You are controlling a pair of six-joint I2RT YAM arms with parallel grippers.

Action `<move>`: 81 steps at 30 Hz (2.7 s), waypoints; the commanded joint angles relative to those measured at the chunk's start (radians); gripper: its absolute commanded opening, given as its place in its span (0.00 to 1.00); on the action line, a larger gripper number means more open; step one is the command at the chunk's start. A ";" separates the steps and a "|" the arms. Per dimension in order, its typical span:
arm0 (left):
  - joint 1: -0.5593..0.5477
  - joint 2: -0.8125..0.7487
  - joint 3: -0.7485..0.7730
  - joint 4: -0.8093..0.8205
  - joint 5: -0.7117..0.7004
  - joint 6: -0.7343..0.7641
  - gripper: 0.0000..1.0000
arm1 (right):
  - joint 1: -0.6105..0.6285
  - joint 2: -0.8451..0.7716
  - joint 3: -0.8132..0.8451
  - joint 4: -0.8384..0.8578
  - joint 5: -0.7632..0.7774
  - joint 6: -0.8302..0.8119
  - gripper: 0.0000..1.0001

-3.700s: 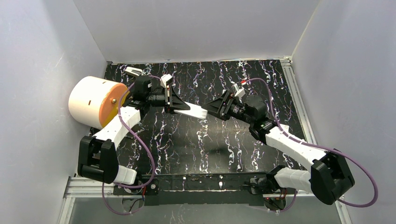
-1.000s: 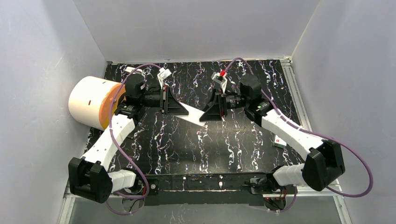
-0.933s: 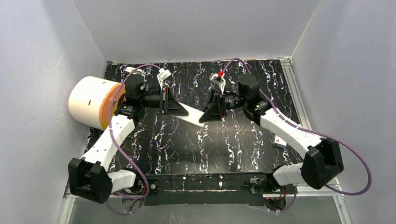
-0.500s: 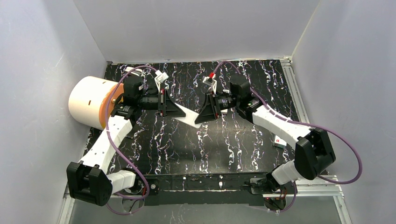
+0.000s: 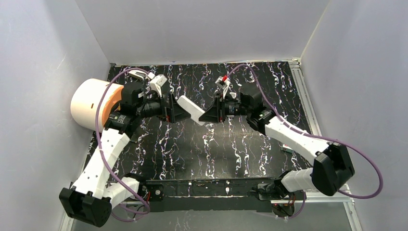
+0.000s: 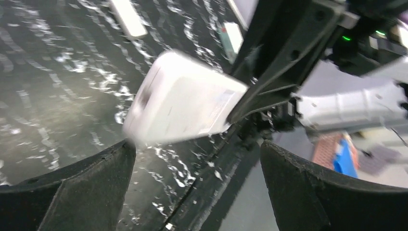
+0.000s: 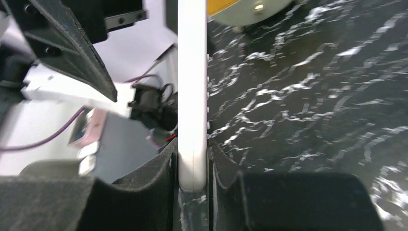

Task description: Load the batteries into the remote control

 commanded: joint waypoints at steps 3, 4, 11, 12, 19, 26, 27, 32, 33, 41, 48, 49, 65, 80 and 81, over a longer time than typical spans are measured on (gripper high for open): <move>0.002 -0.101 0.046 -0.147 -0.574 0.016 0.99 | -0.003 -0.068 0.019 -0.301 0.527 -0.249 0.01; 0.001 -0.109 0.049 -0.165 -0.621 0.012 0.98 | -0.003 -0.052 0.021 -0.341 0.611 -0.274 0.01; 0.001 -0.114 0.064 -0.245 -0.713 -0.031 0.99 | 0.063 0.129 0.148 -0.476 1.081 -0.394 0.01; 0.001 -0.111 0.063 -0.254 -0.716 -0.037 0.98 | 0.075 0.162 0.171 -0.487 1.123 -0.406 0.01; 0.001 -0.090 0.066 -0.289 -0.716 -0.057 0.98 | 0.157 0.376 0.292 -0.562 1.324 -0.448 0.01; 0.001 -0.077 0.089 -0.315 -0.728 -0.060 0.98 | 0.242 0.501 0.299 -0.561 1.581 -0.489 0.01; 0.001 -0.075 0.098 -0.327 -0.738 -0.062 0.98 | 0.252 0.519 0.300 -0.566 1.610 -0.491 0.01; 0.002 -0.080 0.145 -0.387 -0.817 -0.078 0.98 | 0.294 0.558 0.290 -0.573 1.611 -0.518 0.36; 0.001 -0.083 0.155 -0.396 -0.819 -0.081 0.98 | 0.299 0.553 0.287 -0.573 1.588 -0.519 0.41; 0.001 -0.098 0.232 -0.451 -0.771 -0.037 0.98 | 0.301 0.472 0.267 -0.598 1.314 -0.537 0.74; 0.001 -0.118 0.303 -0.513 -0.819 -0.019 0.99 | 0.285 0.220 0.197 -0.604 1.310 -0.427 0.79; 0.001 -0.131 0.301 -0.512 -0.819 -0.025 0.99 | 0.281 0.169 0.178 -0.612 1.344 -0.404 0.79; 0.001 -0.445 0.200 -0.496 -0.943 -0.024 0.99 | 0.275 -0.585 0.220 -0.978 1.918 -0.431 0.99; 0.001 -0.643 0.199 -0.522 -1.055 0.016 0.98 | 0.273 -0.698 0.357 -0.821 1.882 -0.628 0.99; 0.002 -0.641 0.198 -0.523 -1.057 0.017 0.98 | 0.274 -0.699 0.356 -0.819 1.879 -0.627 0.99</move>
